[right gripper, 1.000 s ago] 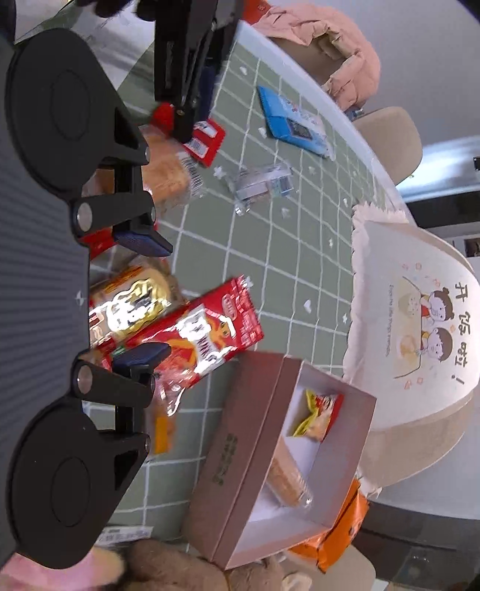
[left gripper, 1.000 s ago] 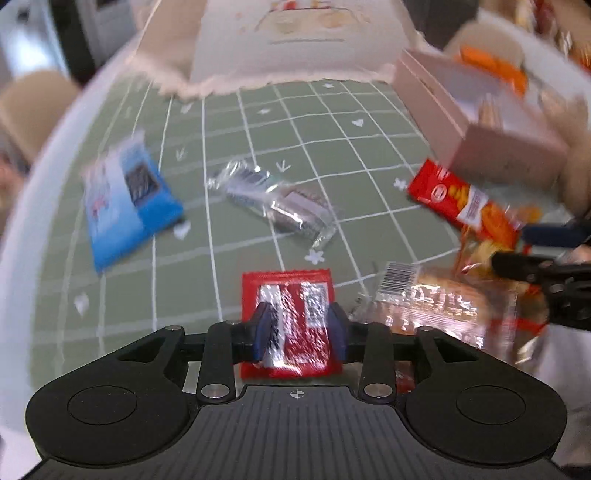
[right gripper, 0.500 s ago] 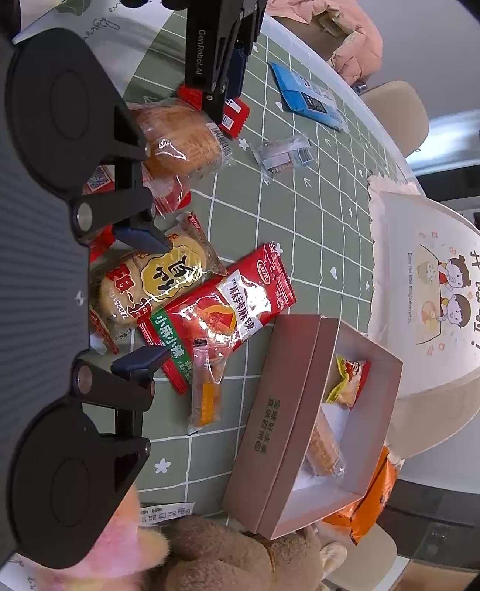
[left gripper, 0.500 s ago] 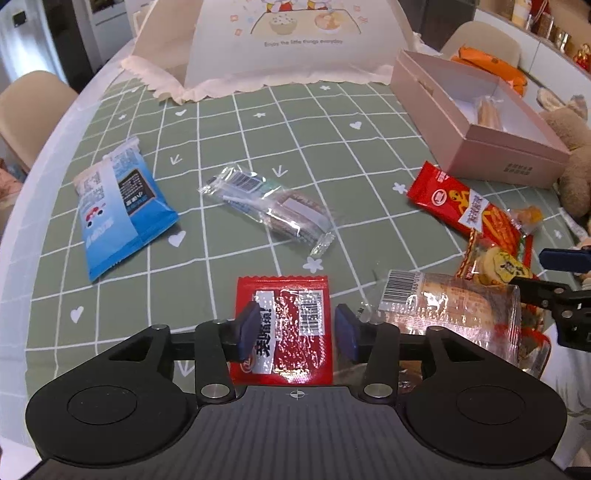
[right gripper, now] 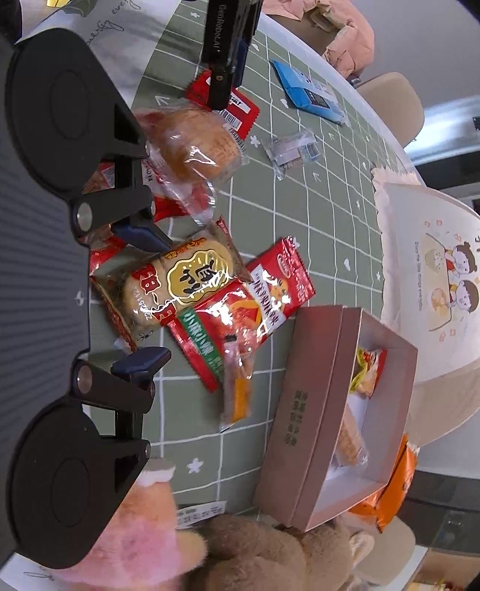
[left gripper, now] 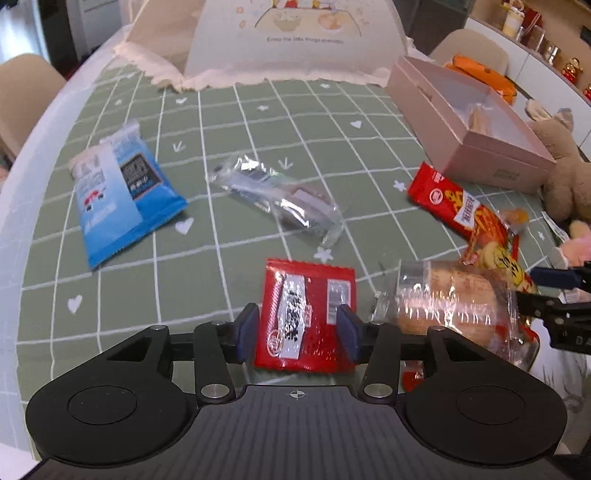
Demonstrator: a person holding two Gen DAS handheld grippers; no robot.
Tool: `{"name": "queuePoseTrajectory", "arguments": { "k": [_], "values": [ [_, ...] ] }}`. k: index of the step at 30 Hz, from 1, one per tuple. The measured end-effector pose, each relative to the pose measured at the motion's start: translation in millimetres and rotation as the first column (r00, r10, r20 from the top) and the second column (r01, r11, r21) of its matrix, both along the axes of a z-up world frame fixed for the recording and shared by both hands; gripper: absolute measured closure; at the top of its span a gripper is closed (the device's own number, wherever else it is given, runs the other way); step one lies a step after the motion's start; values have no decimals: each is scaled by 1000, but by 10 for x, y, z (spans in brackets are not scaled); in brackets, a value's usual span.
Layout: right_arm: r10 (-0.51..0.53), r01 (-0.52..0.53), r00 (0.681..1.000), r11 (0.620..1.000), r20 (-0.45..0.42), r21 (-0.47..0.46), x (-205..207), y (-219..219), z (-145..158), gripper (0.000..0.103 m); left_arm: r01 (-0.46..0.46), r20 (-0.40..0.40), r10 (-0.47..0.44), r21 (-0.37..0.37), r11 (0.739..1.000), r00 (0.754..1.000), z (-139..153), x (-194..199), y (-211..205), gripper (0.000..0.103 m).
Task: Organize snacks
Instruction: 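Hold the red packet in the left tool while the right tool grasps a clear-wrapped snack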
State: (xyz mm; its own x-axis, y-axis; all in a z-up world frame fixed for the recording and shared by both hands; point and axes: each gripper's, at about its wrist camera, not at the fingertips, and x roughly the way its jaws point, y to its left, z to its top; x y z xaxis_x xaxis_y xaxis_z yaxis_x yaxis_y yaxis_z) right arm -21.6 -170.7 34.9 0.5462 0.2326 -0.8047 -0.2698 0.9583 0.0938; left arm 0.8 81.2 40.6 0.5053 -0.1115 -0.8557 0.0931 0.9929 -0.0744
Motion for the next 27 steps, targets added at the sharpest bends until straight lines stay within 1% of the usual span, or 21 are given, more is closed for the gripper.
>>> {"name": "queuePoseTrajectory", "arguments": {
  "k": [3,6,10,11,14,15,16,17,19,22,25,27],
  "values": [
    [-13,13,1000,1000,4,2,-32,-35,7,46,45,0,-45,51,998,999,-25,20,-135,51],
    [-22,22,1000,1000,3,5,-48,-60,5,46,87,1,-87,63,994,996,-35,62,-225,49],
    [-18,18,1000,1000,0,4,-71,-45,1,46,155,-2,-155,65,986,988,-106,88,-297,35],
    [-17,17,1000,1000,0,2,-78,-37,3,46,182,1,-183,99,978,983,-114,71,-338,35],
    [-15,15,1000,1000,14,-5,-102,-33,34,46,200,61,-212,162,966,975,-73,-37,-392,38],
    [-17,17,1000,1000,21,-7,-109,-39,44,46,207,62,-222,182,961,973,-79,-59,-402,38],
    [-21,21,999,1000,25,-5,-114,-49,52,46,210,49,-224,199,957,973,-103,-57,-403,35],
    [-25,25,999,1000,26,-2,-112,-61,55,46,203,52,-218,200,958,975,-117,-45,-377,33],
    [-33,33,999,999,23,3,-116,-86,54,46,170,43,-180,171,971,983,-120,8,-297,31],
    [-40,40,999,999,22,2,-122,-111,49,46,148,23,-150,82,986,988,-128,88,-183,32],
    [-35,35,999,999,33,-9,-131,-116,84,46,169,28,-172,90,982,985,-134,106,-207,31],
    [-22,23,997,999,73,-22,-141,-120,194,46,171,26,-173,78,982,985,-126,86,-214,34]
  ]
}}
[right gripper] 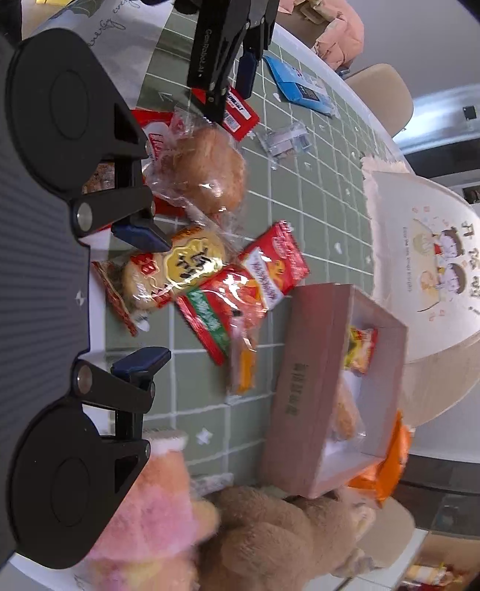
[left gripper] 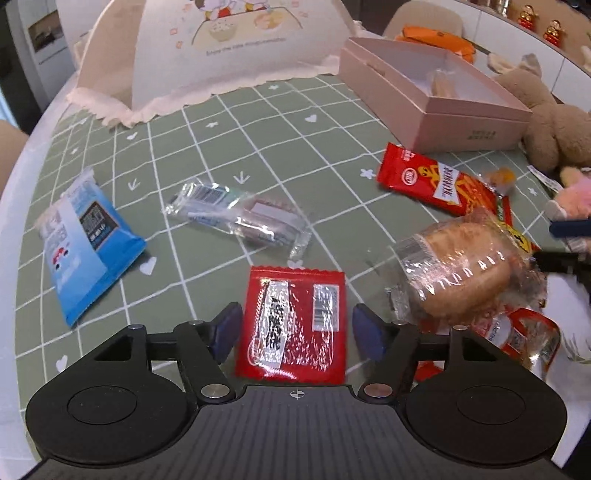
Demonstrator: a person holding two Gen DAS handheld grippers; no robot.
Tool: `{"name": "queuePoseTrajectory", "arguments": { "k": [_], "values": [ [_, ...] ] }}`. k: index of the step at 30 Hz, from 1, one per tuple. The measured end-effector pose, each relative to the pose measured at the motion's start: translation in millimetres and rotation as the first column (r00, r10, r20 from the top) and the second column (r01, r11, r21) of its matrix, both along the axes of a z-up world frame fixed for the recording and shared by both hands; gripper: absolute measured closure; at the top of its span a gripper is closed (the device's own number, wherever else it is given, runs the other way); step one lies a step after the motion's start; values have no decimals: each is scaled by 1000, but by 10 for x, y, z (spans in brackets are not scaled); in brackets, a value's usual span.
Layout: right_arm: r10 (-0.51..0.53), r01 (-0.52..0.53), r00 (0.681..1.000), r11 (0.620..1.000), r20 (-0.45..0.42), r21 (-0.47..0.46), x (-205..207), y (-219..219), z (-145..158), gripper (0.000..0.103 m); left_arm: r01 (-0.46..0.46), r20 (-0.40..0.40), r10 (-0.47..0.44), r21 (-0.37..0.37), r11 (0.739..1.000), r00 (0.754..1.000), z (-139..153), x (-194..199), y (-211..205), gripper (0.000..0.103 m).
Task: Organize snacks
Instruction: 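Hold the red packet in the left tool while the right tool grasps a clear-wrapped snack, then release the red packet into the pink box while the right tool releases its snack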
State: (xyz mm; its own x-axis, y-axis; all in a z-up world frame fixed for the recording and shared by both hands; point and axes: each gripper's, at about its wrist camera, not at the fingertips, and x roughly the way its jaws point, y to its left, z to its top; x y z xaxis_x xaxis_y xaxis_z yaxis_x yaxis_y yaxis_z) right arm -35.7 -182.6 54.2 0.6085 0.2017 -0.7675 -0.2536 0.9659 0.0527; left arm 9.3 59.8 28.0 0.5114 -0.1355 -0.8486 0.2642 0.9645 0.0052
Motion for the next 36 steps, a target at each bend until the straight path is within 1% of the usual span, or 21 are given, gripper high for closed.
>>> {"name": "queuePoseTrajectory", "arguments": {
  "k": [1,4,5,6,8,9,11,13,15,17,18,19,20,21,23,25,27,29,31,33,36],
  "values": [
    [18,-18,999,1000,32,-4,-1,-7,91,46,-5,5,5,-5,1000,1000,2,-21,8,37],
    [86,-85,989,996,119,-19,65,22,389,46,-12,-8,11,-24,1000,1000,30,-114,45,42],
    [119,-117,984,993,129,-23,124,65,468,45,-45,-10,45,-48,998,999,54,-154,95,46],
    [154,-152,979,988,130,-23,205,132,537,44,-92,-14,91,-82,992,996,88,-213,174,46],
    [230,-231,968,973,98,1,435,339,613,41,-187,-40,183,-168,968,982,164,-334,338,46],
    [270,-272,960,962,68,29,569,472,608,41,-236,-61,228,-223,946,972,213,-417,417,46],
    [341,-339,940,936,-7,93,871,815,498,41,-269,-77,258,-290,918,963,299,-528,498,46],
    [383,-374,920,921,-81,106,1117,1197,293,42,-278,-71,270,-314,908,960,385,-624,514,46],
    [409,-402,903,912,-128,78,1303,1529,90,51,-282,-66,276,-330,901,959,454,-692,518,46],
    [428,-426,892,903,-144,46,1393,1787,-60,53,-288,-73,281,-356,889,957,503,-750,527,46],
    [435,-436,887,899,-155,27,1424,1891,-127,57,-291,-79,282,-366,884,956,515,-770,526,46],
    [438,-444,886,896,-149,-2,1404,1958,-160,58,-291,-84,280,-372,881,956,522,-782,518,46],
    [454,-462,880,886,-137,-32,1362,2003,-150,68,-292,-89,280,-375,880,956,532,-808,510,46],
    [468,-478,872,877,-144,-48,1311,2008,-115,68,-293,-94,279,-377,879,956,545,-824,491,46],
    [477,-481,872,876,-110,-19,1169,1885,53,68,-291,-102,273,-383,876,956,581,-853,452,46],
    [468,-466,882,884,-62,42,1024,1598,289,68,-271,-104,250,-398,876,963,648,-857,381,46],
    [433,-431,901,899,-7,80,845,1230,527,68,-237,-104,212,-432,870,972,747,-826,286,46],
    [369,-373,928,925,56,70,629,803,728,68,-188,-93,164,-478,858,982,880,-753,177,46],
    [279,-285,955,957,97,49,429,364,851,68,-114,-51,102,-515,849,993,1075,-642,30,46],
    [185,-192,977,980,103,53,279,-29,906,68,-28,16,43,-533,845,999,1318,-489,-148,45],
    [47,-51,992,998,119,37,58,-491,927,68,67,107,-9,-547,835,994,1667,-149,-415,45]
  ]
}}
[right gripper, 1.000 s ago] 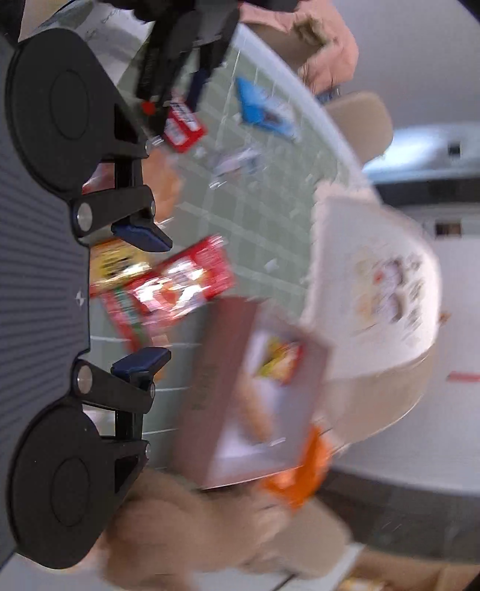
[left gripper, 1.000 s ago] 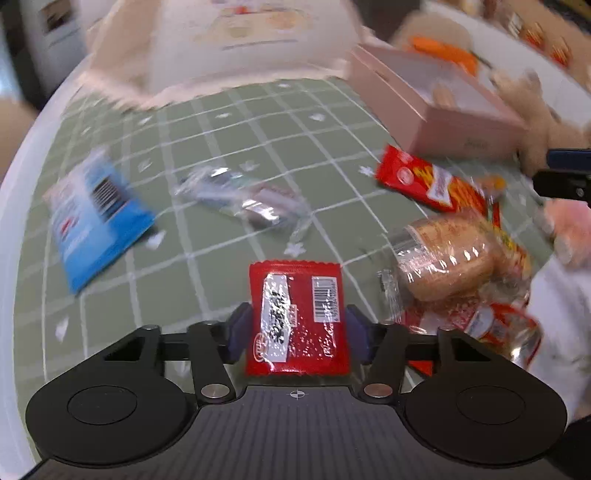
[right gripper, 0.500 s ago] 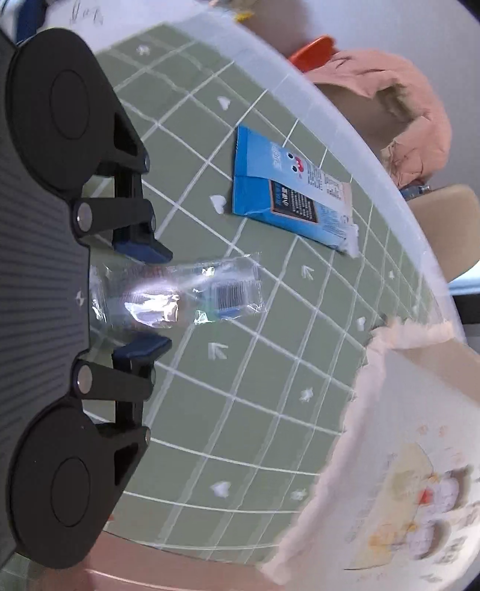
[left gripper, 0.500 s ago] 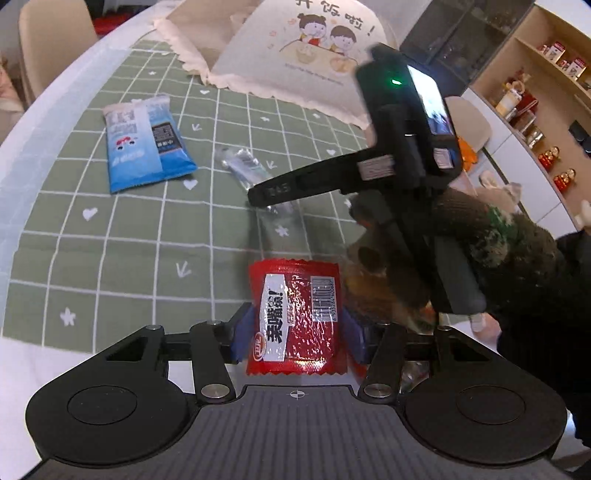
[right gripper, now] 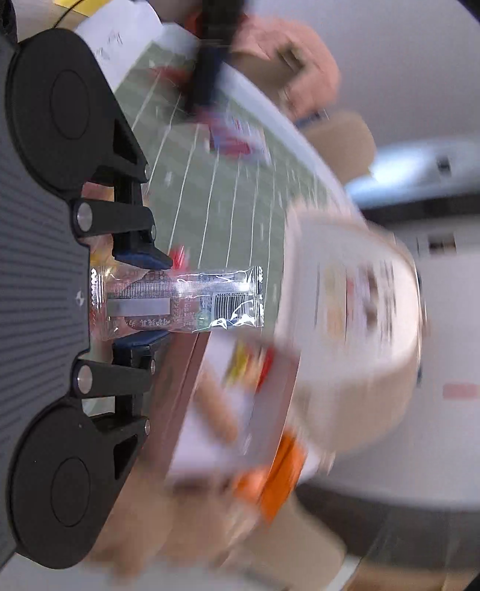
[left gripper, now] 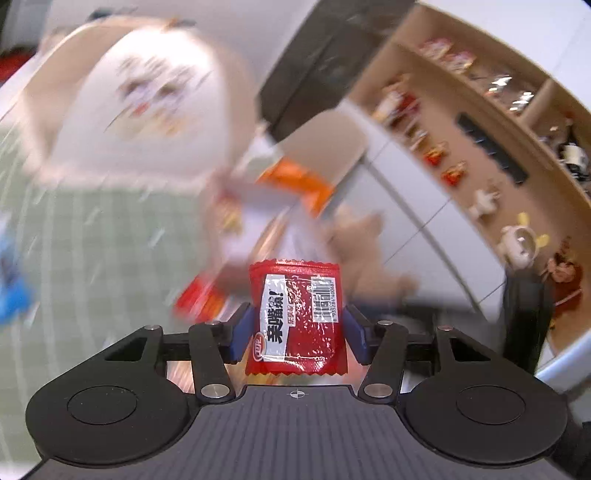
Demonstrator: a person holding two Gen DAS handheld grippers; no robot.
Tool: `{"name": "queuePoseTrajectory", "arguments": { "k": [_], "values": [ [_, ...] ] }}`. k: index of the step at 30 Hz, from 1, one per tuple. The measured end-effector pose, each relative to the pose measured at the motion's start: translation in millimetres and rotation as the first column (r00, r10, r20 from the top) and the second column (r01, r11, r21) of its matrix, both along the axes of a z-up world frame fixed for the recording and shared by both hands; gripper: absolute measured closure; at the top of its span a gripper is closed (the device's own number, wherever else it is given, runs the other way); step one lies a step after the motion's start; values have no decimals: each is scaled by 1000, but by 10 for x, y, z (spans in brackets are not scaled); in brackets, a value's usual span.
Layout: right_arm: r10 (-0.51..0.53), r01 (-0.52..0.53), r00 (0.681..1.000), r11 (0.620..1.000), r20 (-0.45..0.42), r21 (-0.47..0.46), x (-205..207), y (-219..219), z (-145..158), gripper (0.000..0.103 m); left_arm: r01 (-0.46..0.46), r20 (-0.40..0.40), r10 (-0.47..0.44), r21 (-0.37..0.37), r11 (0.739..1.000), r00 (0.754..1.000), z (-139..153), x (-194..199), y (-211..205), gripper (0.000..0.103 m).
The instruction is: Organize snacks
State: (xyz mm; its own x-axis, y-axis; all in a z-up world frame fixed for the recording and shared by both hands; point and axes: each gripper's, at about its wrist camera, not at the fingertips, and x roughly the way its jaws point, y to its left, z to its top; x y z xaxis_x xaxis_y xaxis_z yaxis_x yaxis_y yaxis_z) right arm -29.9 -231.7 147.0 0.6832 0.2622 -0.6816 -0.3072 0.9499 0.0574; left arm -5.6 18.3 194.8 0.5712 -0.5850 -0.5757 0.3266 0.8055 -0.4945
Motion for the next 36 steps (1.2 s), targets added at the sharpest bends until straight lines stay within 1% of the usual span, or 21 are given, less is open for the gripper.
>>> {"name": "queuePoseTrajectory", "arguments": {
  "k": [3,5,7,9,10,13,16,17,19,20,21,22,23,25,26,29,31,33,34,35,36],
  "values": [
    [-93,93,996,996,14,1,-201,-317,8,68,5,83,-1,-40,999,997,260,449,-293,40],
    [-132,131,991,991,15,17,-303,-445,8,68,12,92,-6,-72,997,996,256,824,-488,37],
    [-157,157,987,987,22,20,-385,-499,-7,68,-26,61,27,-17,1000,998,79,1202,-701,38],
    [-174,173,985,985,23,22,-432,-586,-11,68,-90,22,89,33,995,996,-130,1389,-809,38],
    [-182,182,983,983,21,25,-443,-618,-20,68,-99,10,99,22,995,995,-201,1425,-809,38],
    [-211,210,978,977,5,47,-449,-711,-64,68,-106,2,106,-94,990,994,-361,1373,-638,38],
    [-208,207,978,976,-2,71,-257,-748,-65,68,-94,-4,94,-136,986,996,-461,1419,-437,38],
    [-193,193,981,977,-6,86,-128,-745,-48,68,-99,-26,96,-146,984,995,-485,1507,-436,38],
    [-169,171,985,978,-23,120,173,-722,16,68,-56,-92,40,-187,981,995,-574,1789,-563,39],
    [-166,169,986,977,-30,134,354,-713,44,68,-55,-99,40,-157,986,994,-607,1888,-633,40],
    [-179,182,983,974,-32,139,523,-697,64,68,-73,-103,65,-69,995,993,-666,1985,-712,42],
    [-209,211,978,969,-27,126,691,-679,85,68,-95,-100,92,-29,995,991,-713,2011,-734,43],
    [-233,233,972,966,-19,109,820,-659,101,68,-117,-100,112,-39,992,989,-774,2006,-701,43],
    [-250,248,968,965,7,90,1033,-615,121,68,-154,-126,139,-116,981,982,-902,1929,-542,43],
    [-249,247,968,965,15,85,1131,-585,120,68,-168,-132,150,-131,977,980,-948,1884,-463,43],
    [-189,185,982,977,24,108,1425,-474,78,65,-218,-133,209,-58,974,969,-1101,1819,-213,43],
    [-173,172,985,982,3,83,1640,-373,35,63,-249,-130,245,-11,969,961,-1161,1774,-37,43],
    [-188,188,982,982,16,31,1692,-278,15,60,-303,-110,306,44,952,946,-1199,1672,234,43],
    [-176,176,984,984,12,32,1666,-258,16,59,-330,-91,337,82,940,937,-1205,1622,371,43],
    [-154,154,988,987,2,47,1604,-246,0,57,-356,-66,365,125,926,929,-1209,1587,495,43],
    [-132,132,991,990,-6,57,1543,-239,-23,55,-394,-21,406,194,898,914,-1205,1511,666,43]
  ]
}}
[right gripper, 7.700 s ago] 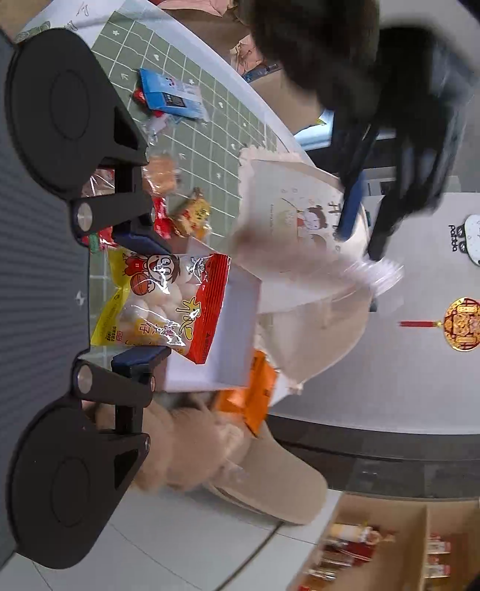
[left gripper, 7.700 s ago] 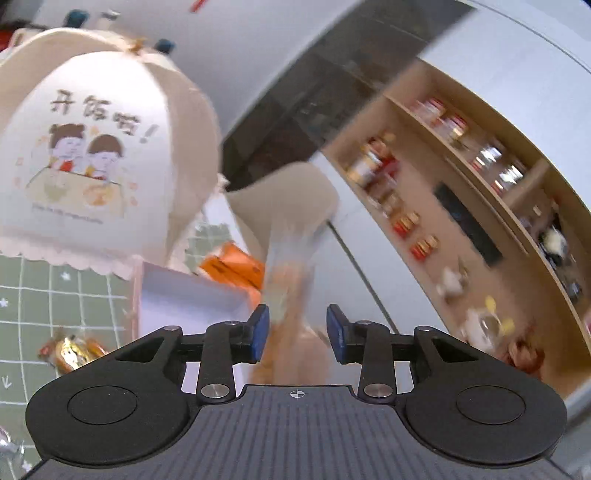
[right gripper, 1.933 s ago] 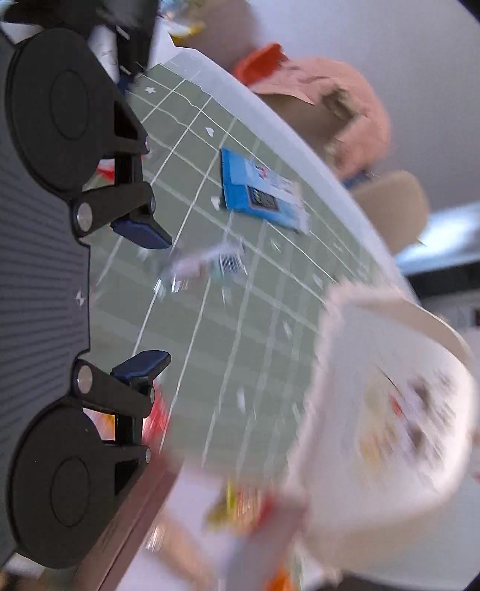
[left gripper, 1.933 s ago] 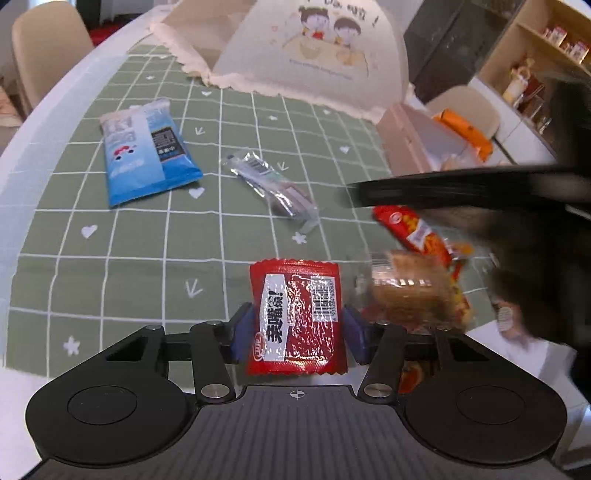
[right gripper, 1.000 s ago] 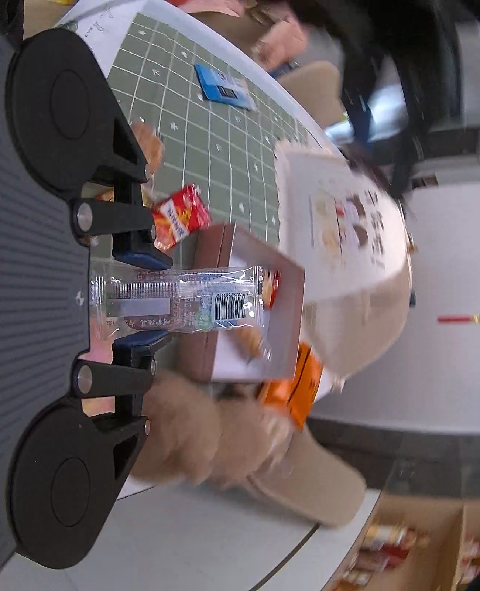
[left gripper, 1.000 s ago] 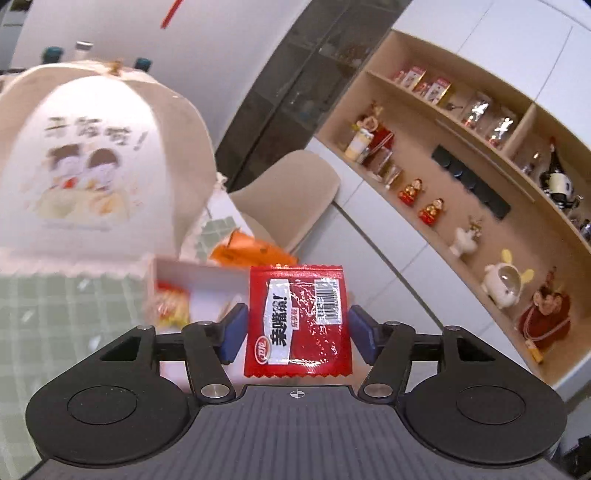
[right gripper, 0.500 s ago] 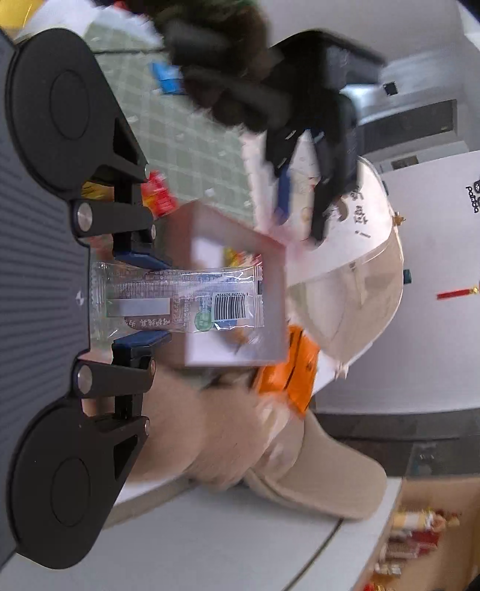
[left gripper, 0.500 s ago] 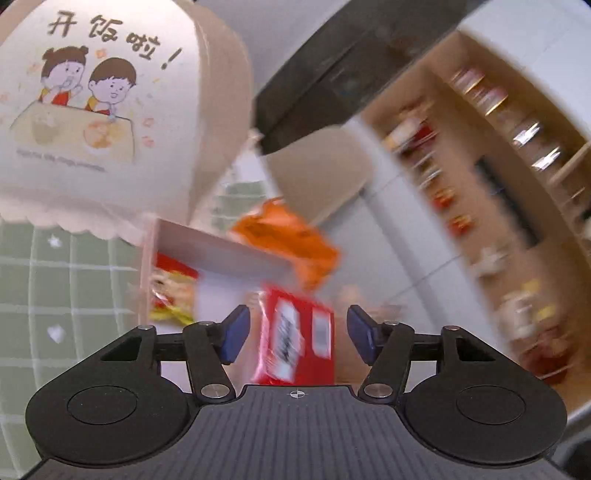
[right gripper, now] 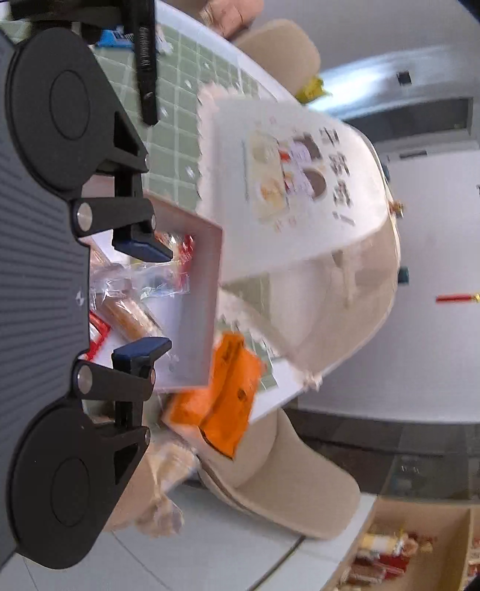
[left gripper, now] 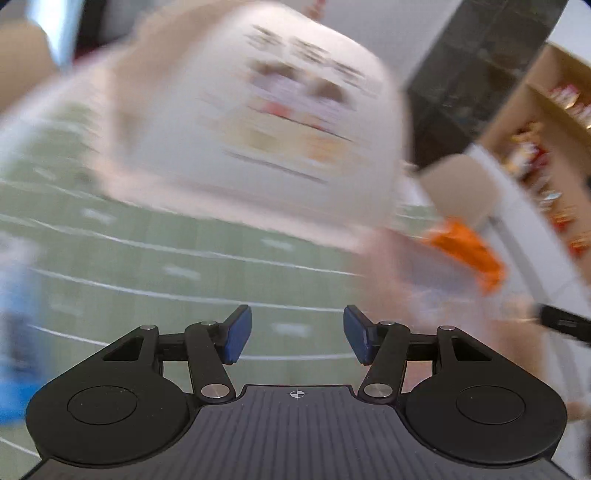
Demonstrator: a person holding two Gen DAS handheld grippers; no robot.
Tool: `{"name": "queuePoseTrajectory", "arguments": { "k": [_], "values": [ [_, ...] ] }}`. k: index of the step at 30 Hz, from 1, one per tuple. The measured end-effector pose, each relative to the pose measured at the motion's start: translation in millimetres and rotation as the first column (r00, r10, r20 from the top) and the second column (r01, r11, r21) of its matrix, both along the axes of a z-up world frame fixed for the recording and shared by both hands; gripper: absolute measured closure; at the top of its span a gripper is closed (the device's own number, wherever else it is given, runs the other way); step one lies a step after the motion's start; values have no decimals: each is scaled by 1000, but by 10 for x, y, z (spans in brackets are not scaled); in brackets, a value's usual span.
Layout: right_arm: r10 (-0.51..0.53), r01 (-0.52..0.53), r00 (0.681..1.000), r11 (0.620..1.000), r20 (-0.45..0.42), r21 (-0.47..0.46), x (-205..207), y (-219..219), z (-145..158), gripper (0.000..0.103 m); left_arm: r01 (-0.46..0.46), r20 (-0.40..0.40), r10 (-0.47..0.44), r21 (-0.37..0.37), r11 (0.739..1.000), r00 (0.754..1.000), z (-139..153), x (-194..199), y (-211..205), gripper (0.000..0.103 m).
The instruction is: Organize snacks
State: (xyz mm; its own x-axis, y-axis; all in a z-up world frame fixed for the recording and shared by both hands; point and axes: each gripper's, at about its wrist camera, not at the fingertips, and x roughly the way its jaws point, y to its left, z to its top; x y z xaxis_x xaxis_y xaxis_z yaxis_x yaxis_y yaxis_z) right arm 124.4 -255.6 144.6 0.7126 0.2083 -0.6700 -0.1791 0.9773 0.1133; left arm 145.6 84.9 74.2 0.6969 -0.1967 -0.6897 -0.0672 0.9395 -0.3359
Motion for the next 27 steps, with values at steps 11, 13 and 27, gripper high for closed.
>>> {"name": "queuePoseTrajectory", "arguments": {
  "k": [11,13,27],
  "values": [
    [46,-44,988,999,-151,19,-781,109,-664,51,-465,-65,483,189,865,873,-347,-408,1668,43],
    [40,-36,984,999,-172,26,-850,106,-755,51,-415,-73,432,173,893,899,-411,-435,1602,44],
    [29,-10,986,994,-167,113,-868,272,-994,44,43,-68,-33,150,988,997,-463,-818,194,43]
  ]
}}
